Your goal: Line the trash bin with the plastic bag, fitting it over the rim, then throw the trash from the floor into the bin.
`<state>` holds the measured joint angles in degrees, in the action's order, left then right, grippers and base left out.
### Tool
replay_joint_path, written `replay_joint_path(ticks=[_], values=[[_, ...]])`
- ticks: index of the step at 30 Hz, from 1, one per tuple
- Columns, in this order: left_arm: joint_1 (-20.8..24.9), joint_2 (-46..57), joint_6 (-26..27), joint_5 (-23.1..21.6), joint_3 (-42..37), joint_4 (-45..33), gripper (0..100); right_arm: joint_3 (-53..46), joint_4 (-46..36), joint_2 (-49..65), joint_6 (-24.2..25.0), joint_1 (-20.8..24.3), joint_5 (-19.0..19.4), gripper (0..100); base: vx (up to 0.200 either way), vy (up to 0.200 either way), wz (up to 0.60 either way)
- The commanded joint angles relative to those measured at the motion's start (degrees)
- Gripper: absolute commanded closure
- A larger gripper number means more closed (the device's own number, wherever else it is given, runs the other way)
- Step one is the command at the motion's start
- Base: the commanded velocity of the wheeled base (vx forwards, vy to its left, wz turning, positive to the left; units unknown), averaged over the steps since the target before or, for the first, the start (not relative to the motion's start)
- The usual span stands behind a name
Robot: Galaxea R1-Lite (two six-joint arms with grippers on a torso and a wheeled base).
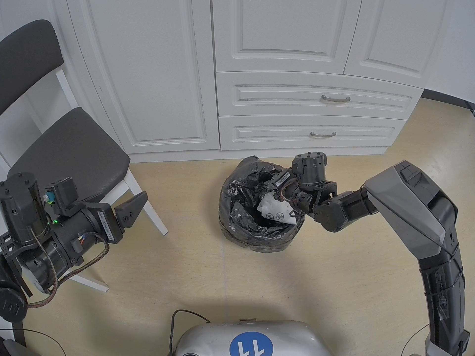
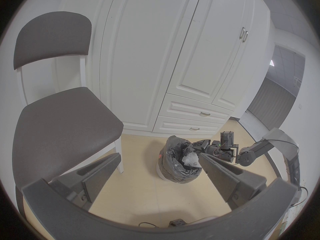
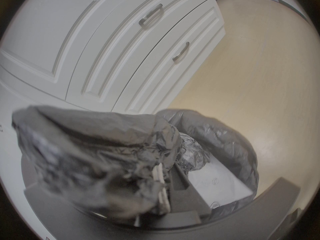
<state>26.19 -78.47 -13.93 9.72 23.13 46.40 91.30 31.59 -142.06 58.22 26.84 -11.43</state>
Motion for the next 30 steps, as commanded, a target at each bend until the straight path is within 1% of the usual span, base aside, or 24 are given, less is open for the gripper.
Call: replay_joint_path(ticks=[1, 8, 15, 19, 30], values=[[0.01, -0.45, -0.04, -0.05, -0.01, 0.01, 0, 0.46, 2.52, -3.40, -0.13, 0.23, -0.17, 100, 0.000, 0.000, 0.00], [0.01, -0.98, -0.04, -0.05, -0.01, 0.10, 0, 3.01, 3.39, -6.65, -0.30, 0.75, -0.17, 100, 0.000, 0.000, 0.00], [0.18, -1.25, 0.05, 0.04, -0.10, 0.45, 0, 3.36, 3.48, -6.74, -1.01, 2.78, -0.43, 100, 0.000, 0.000, 0.00], [0.18, -1.42, 0.05, 0.04, -0.01, 0.45, 0, 4.07, 3.66, -7.44, -2.68, 2.86, -0.52, 100, 0.000, 0.000, 0.00], [0.18, -2.12, 0.05, 0.04, -0.01, 0.62, 0, 5.12, 3.31, -7.36, -2.94, 2.69, -0.52, 100, 0.000, 0.000, 0.00]])
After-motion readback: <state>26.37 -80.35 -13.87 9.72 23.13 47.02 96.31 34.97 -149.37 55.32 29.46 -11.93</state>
